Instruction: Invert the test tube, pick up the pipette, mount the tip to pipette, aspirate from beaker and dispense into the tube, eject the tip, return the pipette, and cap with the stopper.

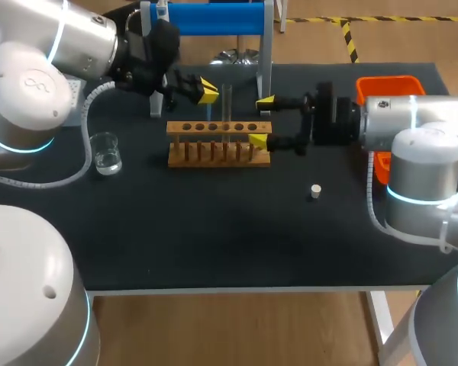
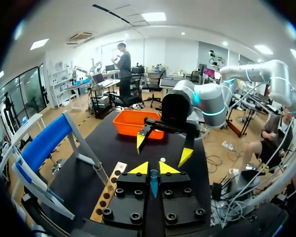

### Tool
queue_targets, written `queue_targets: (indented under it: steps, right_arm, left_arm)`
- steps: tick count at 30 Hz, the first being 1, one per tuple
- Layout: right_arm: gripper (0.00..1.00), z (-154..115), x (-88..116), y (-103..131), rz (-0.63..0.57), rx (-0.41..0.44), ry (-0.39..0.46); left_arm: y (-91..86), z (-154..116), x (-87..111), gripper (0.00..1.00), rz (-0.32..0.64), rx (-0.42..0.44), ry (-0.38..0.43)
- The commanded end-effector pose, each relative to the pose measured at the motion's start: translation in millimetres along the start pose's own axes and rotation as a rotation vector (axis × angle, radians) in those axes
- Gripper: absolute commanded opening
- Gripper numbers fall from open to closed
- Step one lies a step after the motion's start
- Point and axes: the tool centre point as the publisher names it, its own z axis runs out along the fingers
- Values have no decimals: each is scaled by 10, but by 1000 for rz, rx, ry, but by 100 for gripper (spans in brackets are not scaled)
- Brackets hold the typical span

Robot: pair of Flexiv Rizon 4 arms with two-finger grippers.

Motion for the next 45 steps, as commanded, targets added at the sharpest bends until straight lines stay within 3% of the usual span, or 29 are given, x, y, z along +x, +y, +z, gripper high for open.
queue_targets:
  steps: [1,22,45]
  right_arm:
    - [100,66,21,40,-3,-12,12]
    - [100,378,179,318,42,-124,147]
    - [100,681,269,419,33,-129,199]
  left_arm:
    - [50,-25,70,0,5,19,-11]
    - [54,-27,94,0,12,36,-8]
    - [54,-27,94,0,12,36,-8]
